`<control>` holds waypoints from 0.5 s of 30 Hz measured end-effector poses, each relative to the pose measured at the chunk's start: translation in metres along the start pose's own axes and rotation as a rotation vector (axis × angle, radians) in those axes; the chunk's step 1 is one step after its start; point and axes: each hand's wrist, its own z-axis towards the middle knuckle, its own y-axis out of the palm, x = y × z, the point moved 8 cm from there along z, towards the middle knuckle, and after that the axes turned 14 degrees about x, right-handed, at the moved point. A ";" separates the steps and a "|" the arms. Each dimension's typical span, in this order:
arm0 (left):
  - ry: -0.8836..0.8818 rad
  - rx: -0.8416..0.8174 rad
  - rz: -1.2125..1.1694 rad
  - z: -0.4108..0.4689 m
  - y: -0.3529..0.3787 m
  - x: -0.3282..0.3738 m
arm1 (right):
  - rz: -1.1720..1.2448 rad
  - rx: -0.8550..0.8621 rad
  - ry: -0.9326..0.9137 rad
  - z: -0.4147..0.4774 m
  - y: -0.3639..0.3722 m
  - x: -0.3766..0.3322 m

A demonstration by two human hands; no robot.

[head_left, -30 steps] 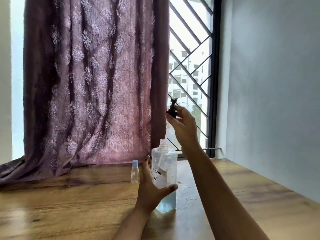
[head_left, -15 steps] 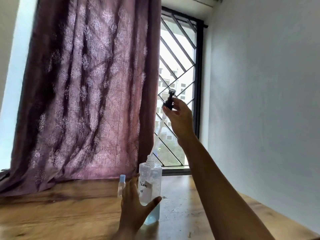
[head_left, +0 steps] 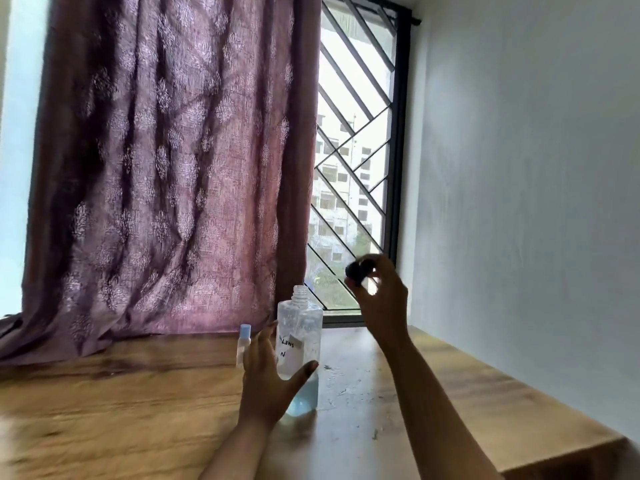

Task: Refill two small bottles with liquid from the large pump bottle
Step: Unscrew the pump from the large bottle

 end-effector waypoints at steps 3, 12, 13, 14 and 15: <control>0.018 -0.001 -0.009 0.000 0.000 0.000 | -0.099 -0.053 -0.061 -0.034 -0.002 0.035; 0.047 0.022 -0.037 0.000 0.000 0.002 | -0.445 -0.501 0.010 -0.113 0.017 0.113; 0.064 0.024 -0.040 -0.001 0.001 0.003 | -0.461 -0.553 0.026 -0.121 0.018 0.119; 0.084 0.029 -0.044 -0.001 0.000 0.005 | -0.467 -0.597 0.039 -0.127 0.020 0.123; 0.100 0.032 -0.049 -0.002 -0.001 0.008 | -0.473 -0.634 0.052 -0.130 0.021 0.124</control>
